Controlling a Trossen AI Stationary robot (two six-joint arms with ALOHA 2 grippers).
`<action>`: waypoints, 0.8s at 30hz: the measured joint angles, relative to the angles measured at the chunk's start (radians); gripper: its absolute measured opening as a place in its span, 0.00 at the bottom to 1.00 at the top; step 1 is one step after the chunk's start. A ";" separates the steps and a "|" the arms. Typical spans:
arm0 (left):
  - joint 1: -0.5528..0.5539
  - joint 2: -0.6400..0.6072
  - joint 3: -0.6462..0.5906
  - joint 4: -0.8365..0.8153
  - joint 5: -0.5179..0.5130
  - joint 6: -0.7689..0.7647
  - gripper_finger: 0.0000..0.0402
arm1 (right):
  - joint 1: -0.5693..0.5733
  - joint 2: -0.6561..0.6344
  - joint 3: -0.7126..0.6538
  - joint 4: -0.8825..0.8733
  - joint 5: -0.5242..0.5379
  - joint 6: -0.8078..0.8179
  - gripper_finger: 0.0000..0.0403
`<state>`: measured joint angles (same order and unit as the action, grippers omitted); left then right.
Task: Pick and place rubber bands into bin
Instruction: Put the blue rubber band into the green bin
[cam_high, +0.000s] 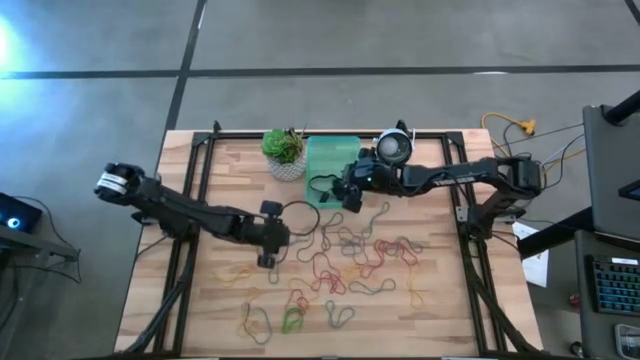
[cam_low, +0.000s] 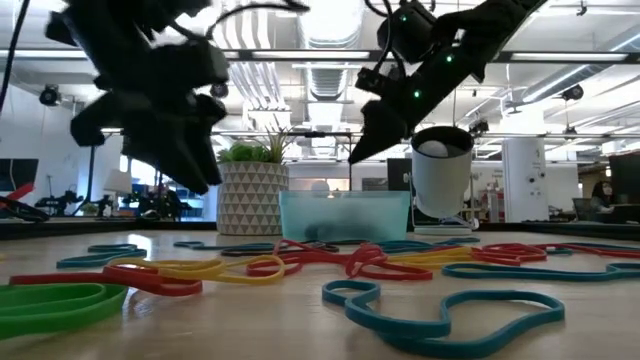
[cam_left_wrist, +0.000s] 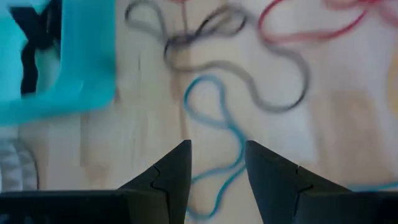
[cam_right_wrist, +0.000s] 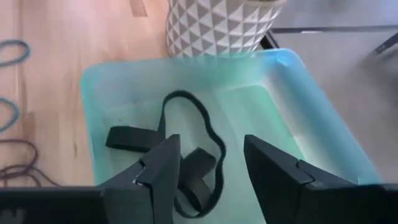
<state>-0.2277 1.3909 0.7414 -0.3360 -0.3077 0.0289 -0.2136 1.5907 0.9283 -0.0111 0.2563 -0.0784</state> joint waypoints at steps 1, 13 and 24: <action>0.016 0.007 0.006 -0.026 0.009 0.005 0.34 | 0.001 -0.011 0.000 -0.004 -0.010 0.000 0.43; 0.241 0.044 0.019 -0.127 0.198 0.038 0.33 | 0.109 -0.160 0.000 -0.023 -0.130 -0.010 0.42; 0.276 0.125 0.016 -0.109 0.256 0.065 0.33 | 0.253 -0.229 -0.001 -0.040 -0.127 -0.027 0.41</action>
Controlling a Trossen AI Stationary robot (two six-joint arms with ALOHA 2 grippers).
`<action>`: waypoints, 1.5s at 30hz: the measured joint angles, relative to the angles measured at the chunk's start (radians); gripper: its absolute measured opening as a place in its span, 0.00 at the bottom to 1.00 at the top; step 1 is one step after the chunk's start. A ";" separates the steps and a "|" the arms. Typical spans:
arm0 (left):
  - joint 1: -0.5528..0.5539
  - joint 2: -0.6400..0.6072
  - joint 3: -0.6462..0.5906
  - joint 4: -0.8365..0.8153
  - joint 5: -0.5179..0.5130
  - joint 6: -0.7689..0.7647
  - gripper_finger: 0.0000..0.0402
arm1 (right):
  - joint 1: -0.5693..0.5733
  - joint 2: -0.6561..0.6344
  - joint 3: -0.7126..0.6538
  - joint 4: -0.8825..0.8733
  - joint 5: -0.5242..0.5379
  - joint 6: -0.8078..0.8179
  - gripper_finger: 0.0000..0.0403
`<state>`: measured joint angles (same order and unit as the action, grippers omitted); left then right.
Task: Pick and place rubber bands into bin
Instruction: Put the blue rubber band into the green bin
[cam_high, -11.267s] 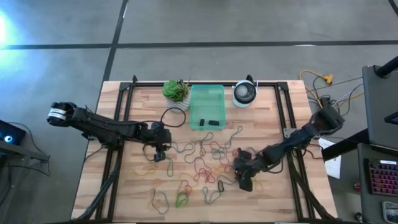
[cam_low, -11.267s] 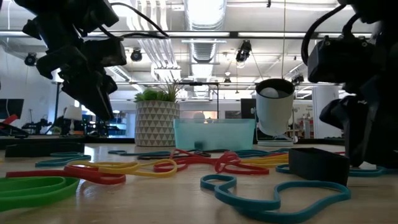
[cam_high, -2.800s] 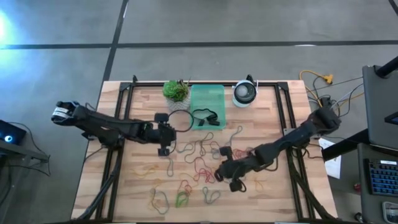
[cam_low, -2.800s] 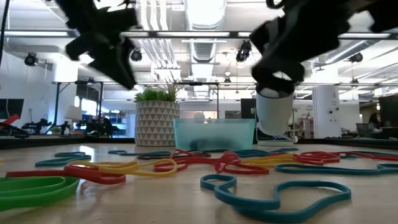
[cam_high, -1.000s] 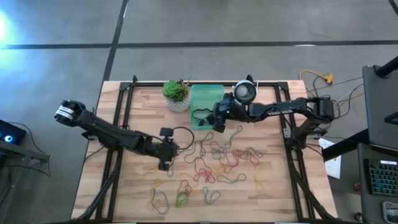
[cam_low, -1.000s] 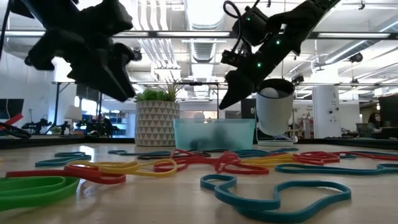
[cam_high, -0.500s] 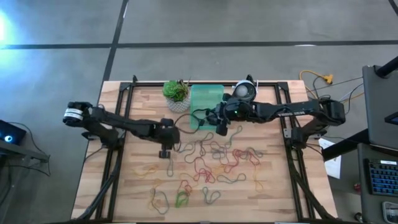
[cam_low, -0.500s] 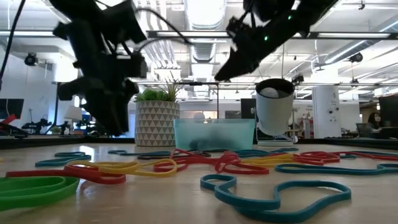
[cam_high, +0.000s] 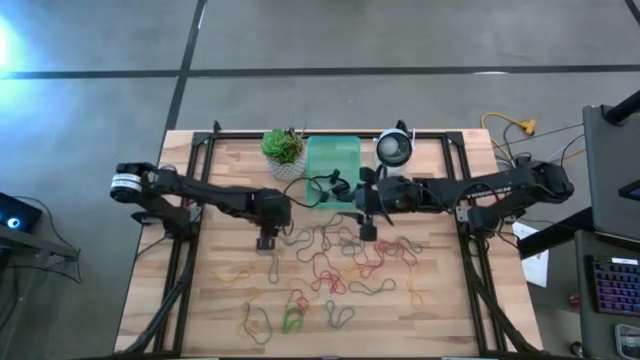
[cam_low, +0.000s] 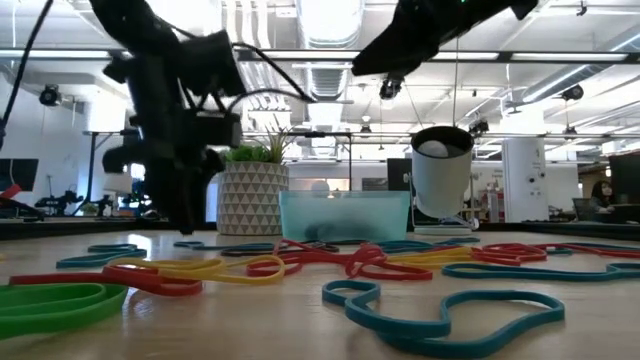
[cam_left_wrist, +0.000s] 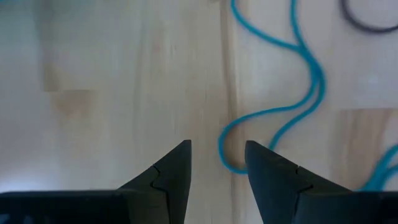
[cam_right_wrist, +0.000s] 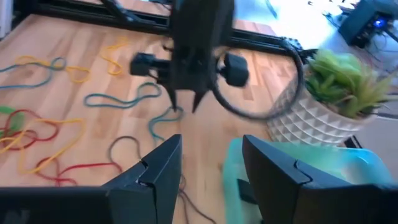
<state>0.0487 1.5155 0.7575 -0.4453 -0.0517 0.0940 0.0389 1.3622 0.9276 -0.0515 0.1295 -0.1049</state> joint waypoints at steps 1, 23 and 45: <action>0.000 0.019 0.002 0.001 0.003 0.000 0.33 | 0.009 -0.001 0.000 0.000 0.000 -0.001 0.40; 0.009 0.249 0.130 -0.135 0.100 -0.063 0.08 | 0.088 -0.001 0.000 -0.005 0.002 0.035 0.38; -0.044 -0.023 0.131 -0.156 0.067 -0.032 0.00 | 0.132 0.001 -0.001 -0.104 0.003 0.072 0.38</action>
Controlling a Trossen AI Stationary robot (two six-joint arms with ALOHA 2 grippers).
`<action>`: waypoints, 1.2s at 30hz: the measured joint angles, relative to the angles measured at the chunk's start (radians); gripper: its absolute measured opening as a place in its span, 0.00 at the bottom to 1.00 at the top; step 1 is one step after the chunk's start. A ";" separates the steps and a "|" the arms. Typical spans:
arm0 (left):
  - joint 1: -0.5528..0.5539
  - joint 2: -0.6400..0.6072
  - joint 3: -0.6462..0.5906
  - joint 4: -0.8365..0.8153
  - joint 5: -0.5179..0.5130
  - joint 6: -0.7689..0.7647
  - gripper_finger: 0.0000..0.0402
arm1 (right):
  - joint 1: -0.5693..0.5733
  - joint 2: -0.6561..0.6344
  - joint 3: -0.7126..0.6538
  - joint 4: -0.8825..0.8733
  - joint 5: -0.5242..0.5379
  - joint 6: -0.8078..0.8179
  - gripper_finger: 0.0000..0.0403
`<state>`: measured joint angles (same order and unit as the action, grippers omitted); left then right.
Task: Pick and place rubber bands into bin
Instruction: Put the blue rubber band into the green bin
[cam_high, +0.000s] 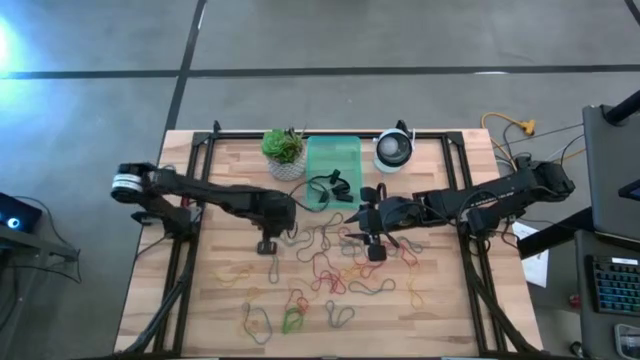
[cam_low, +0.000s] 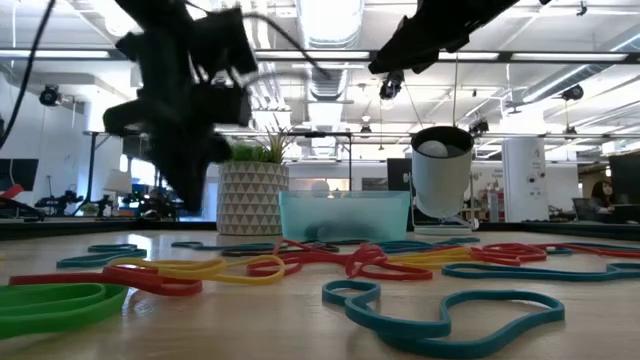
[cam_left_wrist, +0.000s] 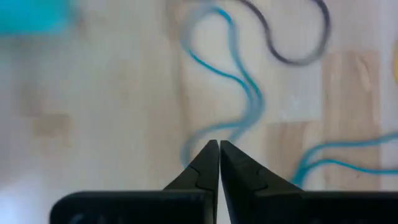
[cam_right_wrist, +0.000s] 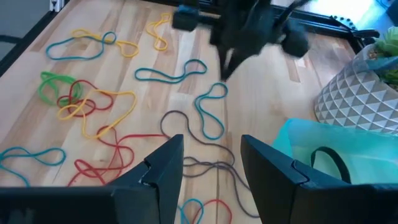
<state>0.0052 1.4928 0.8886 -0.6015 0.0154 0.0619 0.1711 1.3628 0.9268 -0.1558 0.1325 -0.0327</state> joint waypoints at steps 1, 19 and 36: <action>-0.009 -0.016 0.000 -0.001 -0.017 0.001 0.00 | 0.000 0.000 0.000 -0.001 0.000 0.000 0.38; -0.048 0.064 -0.017 0.070 -0.009 0.042 0.15 | 0.002 0.000 0.000 0.003 0.025 0.015 0.38; -0.022 0.096 -0.024 0.002 -0.066 -0.084 0.53 | 0.002 0.000 -0.002 -0.021 0.025 0.046 0.38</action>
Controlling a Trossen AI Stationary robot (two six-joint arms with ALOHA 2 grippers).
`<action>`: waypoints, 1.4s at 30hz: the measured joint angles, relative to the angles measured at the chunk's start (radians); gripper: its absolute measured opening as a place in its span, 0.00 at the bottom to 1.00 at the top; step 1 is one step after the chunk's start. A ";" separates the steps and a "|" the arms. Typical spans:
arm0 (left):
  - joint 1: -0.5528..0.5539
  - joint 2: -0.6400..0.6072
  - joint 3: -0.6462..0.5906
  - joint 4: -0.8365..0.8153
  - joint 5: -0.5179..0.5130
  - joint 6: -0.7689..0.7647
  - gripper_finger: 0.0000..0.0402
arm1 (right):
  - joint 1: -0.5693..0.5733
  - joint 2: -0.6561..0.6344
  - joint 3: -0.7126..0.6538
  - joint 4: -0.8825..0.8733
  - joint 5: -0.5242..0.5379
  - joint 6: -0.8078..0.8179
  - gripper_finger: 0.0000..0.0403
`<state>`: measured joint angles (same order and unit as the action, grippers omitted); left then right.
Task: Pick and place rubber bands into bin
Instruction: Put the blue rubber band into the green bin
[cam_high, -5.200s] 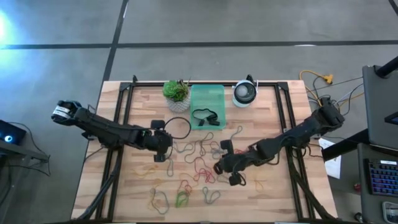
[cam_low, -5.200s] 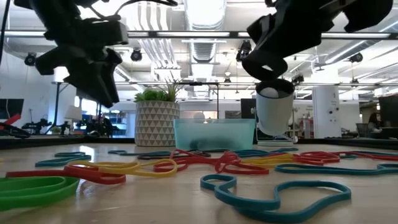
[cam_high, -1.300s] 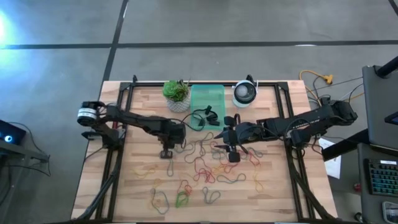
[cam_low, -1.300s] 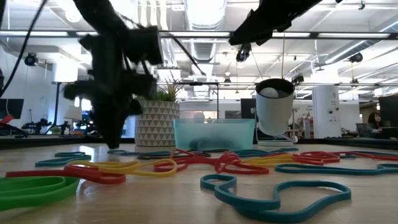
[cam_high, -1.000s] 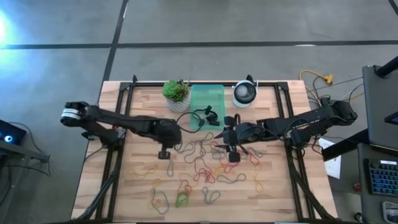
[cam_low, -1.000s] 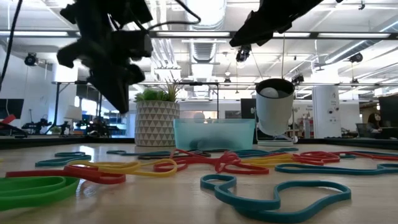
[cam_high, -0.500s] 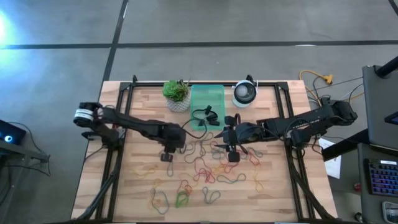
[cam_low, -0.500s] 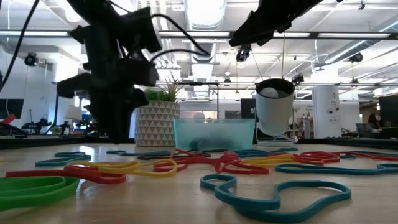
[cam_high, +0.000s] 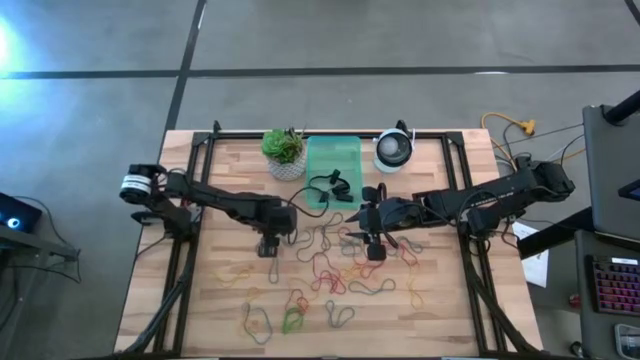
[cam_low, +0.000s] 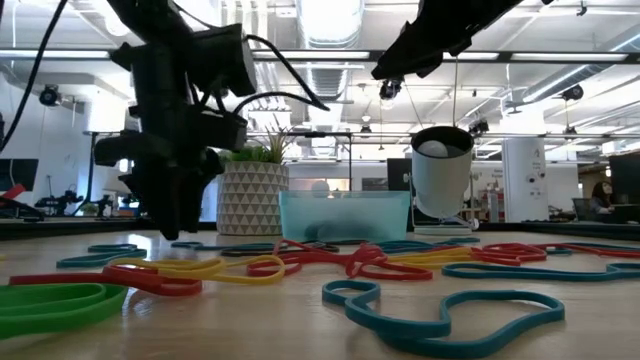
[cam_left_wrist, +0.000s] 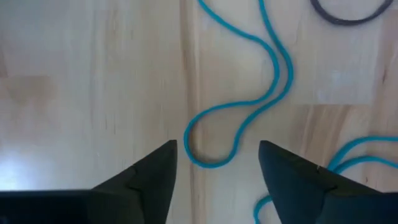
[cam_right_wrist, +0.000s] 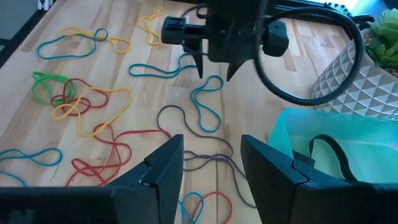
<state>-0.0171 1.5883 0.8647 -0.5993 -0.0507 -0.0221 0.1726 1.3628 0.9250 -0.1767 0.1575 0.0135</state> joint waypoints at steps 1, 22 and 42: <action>0.011 0.005 -0.006 0.003 0.014 -0.007 0.54 | 0.000 0.000 0.000 0.000 0.000 0.005 0.38; 0.039 0.102 -0.009 0.140 0.170 -0.049 0.55 | 0.000 0.000 -0.050 0.000 0.000 0.029 0.37; -0.069 0.205 -0.007 0.182 0.096 -0.015 0.55 | 0.000 0.000 -0.067 0.008 0.000 0.039 0.36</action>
<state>-0.0861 1.7935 0.8574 -0.4175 0.0457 -0.0375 0.1726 1.3628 0.8577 -0.1683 0.1574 0.0528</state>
